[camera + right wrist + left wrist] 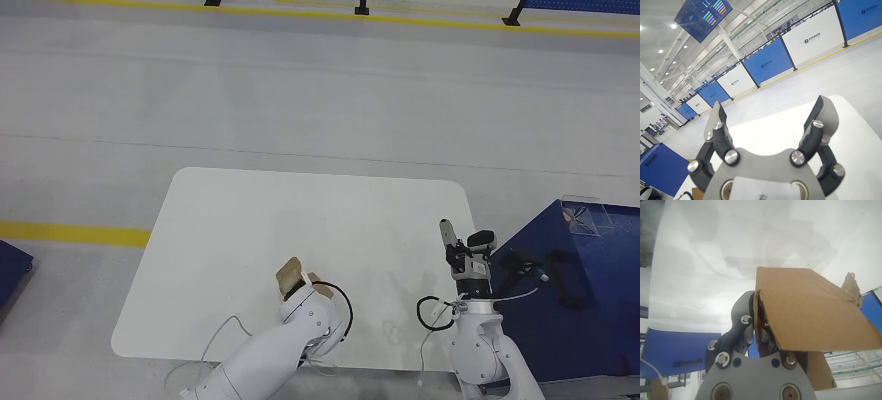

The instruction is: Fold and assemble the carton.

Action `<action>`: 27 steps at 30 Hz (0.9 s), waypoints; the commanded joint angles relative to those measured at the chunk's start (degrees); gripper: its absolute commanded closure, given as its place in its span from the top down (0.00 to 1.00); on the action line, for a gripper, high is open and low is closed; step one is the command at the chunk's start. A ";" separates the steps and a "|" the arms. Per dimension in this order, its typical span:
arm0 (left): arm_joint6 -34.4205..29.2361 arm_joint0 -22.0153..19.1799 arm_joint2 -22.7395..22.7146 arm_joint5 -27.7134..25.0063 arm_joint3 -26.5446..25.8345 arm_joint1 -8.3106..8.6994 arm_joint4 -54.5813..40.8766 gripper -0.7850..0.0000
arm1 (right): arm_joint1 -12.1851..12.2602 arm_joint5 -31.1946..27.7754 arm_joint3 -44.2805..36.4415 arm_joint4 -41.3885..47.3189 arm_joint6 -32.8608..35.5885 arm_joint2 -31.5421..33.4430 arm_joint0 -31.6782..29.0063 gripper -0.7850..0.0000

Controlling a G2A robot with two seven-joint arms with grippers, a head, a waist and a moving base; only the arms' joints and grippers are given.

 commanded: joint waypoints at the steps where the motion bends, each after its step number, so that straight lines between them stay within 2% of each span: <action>1: -0.09 -0.71 -0.03 -0.58 2.48 -0.71 -0.79 0.00 | 0.00 0.00 0.00 0.00 0.00 0.00 0.00 1.00; 3: -0.22 -1.25 0.09 -1.03 4.19 -1.27 -0.67 0.00 | 0.00 0.00 0.00 0.00 0.00 0.00 0.00 1.00; 4: -0.58 -1.50 0.23 -0.68 4.73 -1.52 -0.55 0.15 | 0.00 0.00 0.00 0.00 0.00 0.00 0.00 1.00; 5: -1.10 -1.68 0.26 -0.53 5.27 -1.74 -0.35 0.49 | 0.00 0.00 0.00 0.00 0.00 0.00 0.00 1.00; 6: -1.34 -1.77 0.26 -0.65 5.79 -1.95 -0.09 1.00 | 0.00 0.00 0.00 0.00 0.00 0.00 0.00 1.00; 10: -2.79 -1.78 0.25 -0.89 6.21 -2.56 2.03 1.00 | 0.00 0.00 0.00 0.00 0.00 0.00 0.00 1.00; 13: -2.87 -0.94 -0.36 -0.81 4.63 -2.69 3.30 1.00 | 0.00 0.00 0.00 0.00 0.00 0.00 0.00 1.00; 15: -2.94 0.36 -0.88 -0.96 1.86 -2.48 5.42 1.00 | 0.00 0.00 0.00 0.00 0.00 0.00 0.00 1.00; 18: -2.68 4.06 -1.81 -0.62 -6.65 -1.39 12.50 1.00 | 0.00 0.00 0.00 0.00 0.00 0.00 0.00 1.00; 20: -3.49 8.15 -2.79 2.42 -15.41 -0.20 16.62 1.00 | 0.00 0.00 0.00 0.00 0.00 0.00 0.00 1.00; 22: -3.81 12.41 -4.26 6.38 -24.59 1.45 25.28 1.00 | 0.00 0.00 0.00 0.00 0.00 0.00 0.00 1.00; 23: -4.09 13.93 -4.71 8.24 -27.31 2.04 28.44 1.00 | 0.00 0.00 0.00 0.00 0.00 0.00 0.00 1.00; 24: -4.67 16.83 -5.29 13.41 -30.98 3.15 33.49 1.00 | 0.00 0.00 0.00 0.00 0.00 0.00 0.00 1.00; 26: -7.68 19.66 -6.53 22.80 -34.98 4.72 39.74 1.00 | 0.00 0.00 0.00 0.00 0.00 0.00 0.00 1.00; 27: -10.99 20.92 -7.26 25.61 -36.55 5.39 42.41 1.00 | 0.00 0.00 0.00 0.00 0.00 0.00 0.00 1.00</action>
